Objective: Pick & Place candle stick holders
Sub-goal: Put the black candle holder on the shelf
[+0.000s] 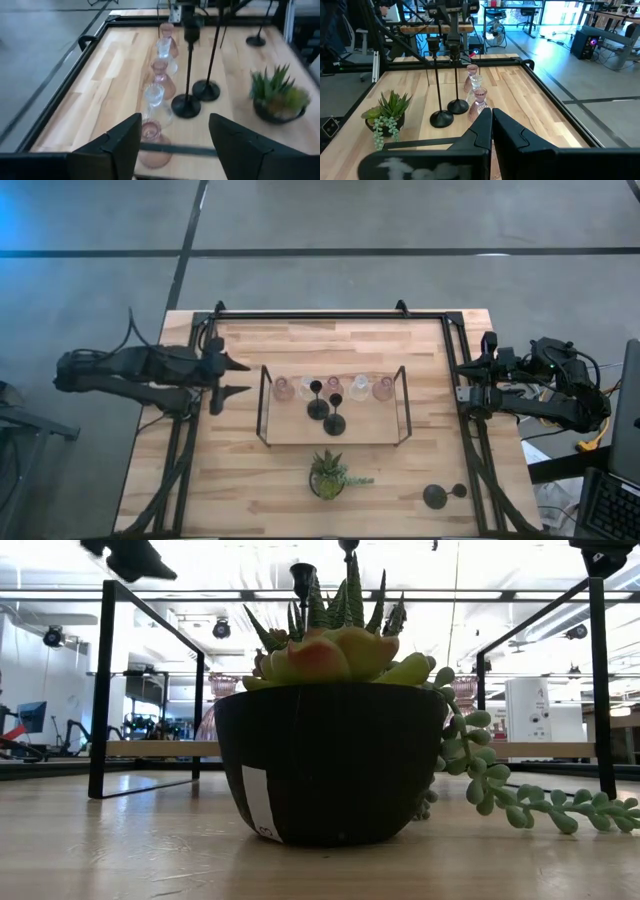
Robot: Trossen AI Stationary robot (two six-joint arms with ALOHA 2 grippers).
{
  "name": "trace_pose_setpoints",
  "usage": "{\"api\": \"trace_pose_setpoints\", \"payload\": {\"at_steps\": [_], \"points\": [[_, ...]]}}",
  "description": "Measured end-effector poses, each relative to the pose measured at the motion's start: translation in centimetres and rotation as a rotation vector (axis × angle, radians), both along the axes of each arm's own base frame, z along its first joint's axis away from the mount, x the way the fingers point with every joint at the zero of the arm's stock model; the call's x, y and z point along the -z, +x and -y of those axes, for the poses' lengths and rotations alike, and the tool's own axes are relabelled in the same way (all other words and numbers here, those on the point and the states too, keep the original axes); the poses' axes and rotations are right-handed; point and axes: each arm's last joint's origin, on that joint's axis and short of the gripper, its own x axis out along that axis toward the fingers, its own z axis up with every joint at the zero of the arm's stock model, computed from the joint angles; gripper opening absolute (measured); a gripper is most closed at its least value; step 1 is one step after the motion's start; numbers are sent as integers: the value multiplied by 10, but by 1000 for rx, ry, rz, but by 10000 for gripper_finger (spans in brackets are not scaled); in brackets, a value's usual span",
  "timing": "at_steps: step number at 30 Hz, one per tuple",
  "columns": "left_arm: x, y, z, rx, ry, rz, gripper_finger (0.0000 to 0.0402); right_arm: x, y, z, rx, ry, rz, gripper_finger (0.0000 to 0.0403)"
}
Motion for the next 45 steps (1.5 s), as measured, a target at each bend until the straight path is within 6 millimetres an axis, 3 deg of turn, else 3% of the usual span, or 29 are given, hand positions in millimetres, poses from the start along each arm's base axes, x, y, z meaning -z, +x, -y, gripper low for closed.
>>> {"api": "trace_pose_setpoints", "payload": {"at_steps": [13, 24, 31, 45], "points": [[76, -30, -5, -31, 86, 166, 106, 0, 0, 0, 0, 0, 0, 8], [110, -45, -6, -38, 81, 235, 10, 0, 0, 0, 0, 0, 0, 8], [131, -44, -6, -27, 127, 243, 6, 0, 0, 0, 0, 0, 0, 8], [153, -33, -3, 49, 82, 262, 2, 0, 0, 0, 0, 0, 0, 8]]}}
